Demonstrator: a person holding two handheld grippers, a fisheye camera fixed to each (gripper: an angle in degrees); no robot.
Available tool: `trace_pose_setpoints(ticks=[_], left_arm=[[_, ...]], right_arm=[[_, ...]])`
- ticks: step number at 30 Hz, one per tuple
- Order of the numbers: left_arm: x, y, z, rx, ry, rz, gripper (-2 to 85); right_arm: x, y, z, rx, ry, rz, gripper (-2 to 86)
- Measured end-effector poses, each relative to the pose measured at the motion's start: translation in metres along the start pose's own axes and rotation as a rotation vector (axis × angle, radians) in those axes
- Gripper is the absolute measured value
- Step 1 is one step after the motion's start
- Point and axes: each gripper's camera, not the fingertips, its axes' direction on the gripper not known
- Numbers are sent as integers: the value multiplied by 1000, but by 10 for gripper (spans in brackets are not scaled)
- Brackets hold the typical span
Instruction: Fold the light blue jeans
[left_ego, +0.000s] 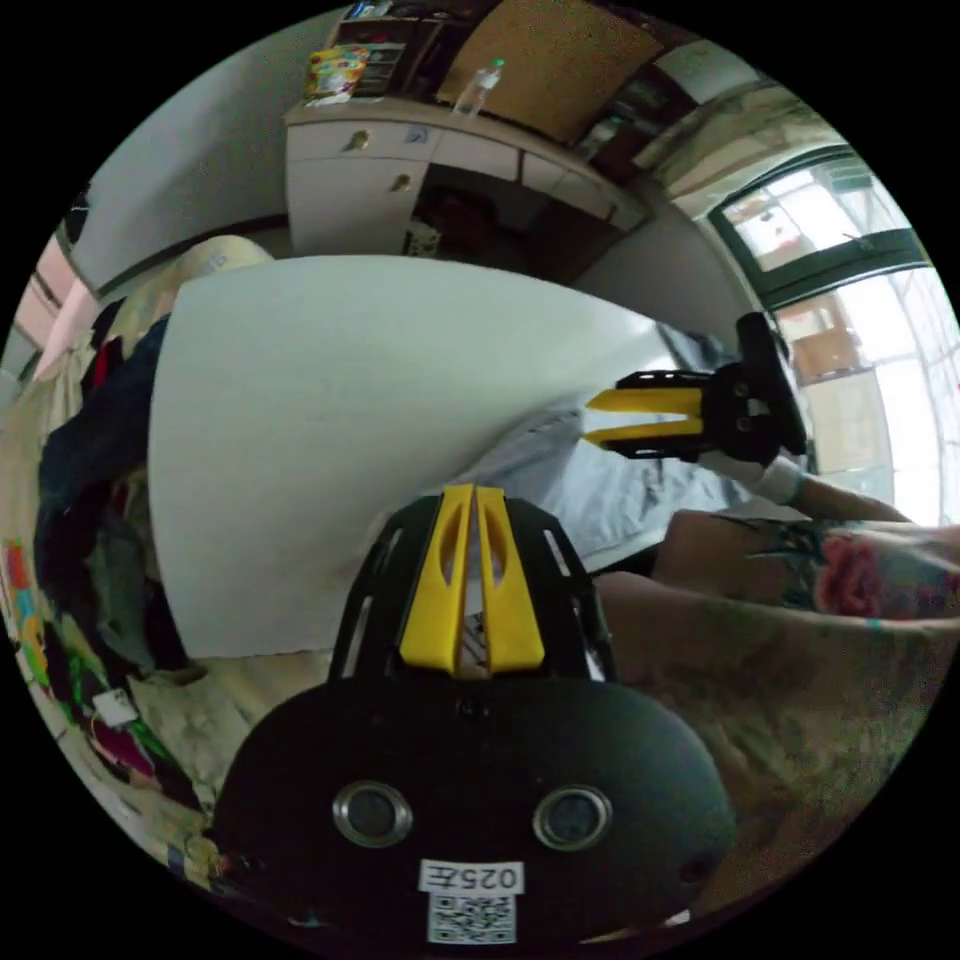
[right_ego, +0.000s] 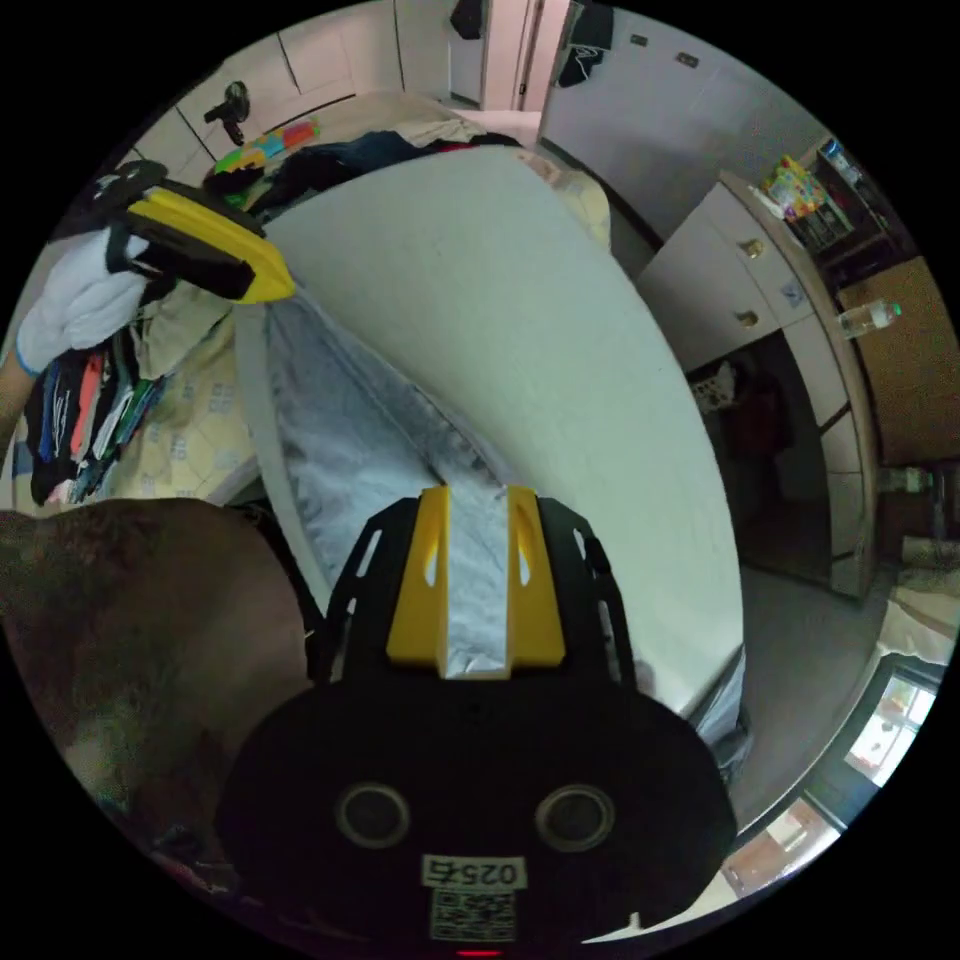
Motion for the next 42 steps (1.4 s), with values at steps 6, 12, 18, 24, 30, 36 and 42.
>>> trace_pose_setpoints(ticks=[6, 12, 18, 24, 30, 36, 42], left_arm=[[-12, 25, 15, -15, 59, -161, 4], [5, 35, 61, 38, 144, -223, -1], [9, 44, 91, 21, 56, -280, -10], [10, 39, 96, -12, 35, -234, -9], [25, 44, 106, -82, -73, -162, -9], [1, 55, 116, -60, -10, -234, -9], [-10, 61, 128, -132, -142, -180, -9]], right_arm=[[0, 5, 29, -115, 53, 60, 80], [-25, -2, 8, -13, 0, -49, 76], [-52, -49, 6, -11, -94, -105, 86], [-67, -59, 5, -23, 3, -145, 67], [-68, -46, -25, 4, -44, -179, 64], [-85, -47, -24, -94, -80, -252, 27], [-105, -44, -56, -85, -65, -352, -5]])
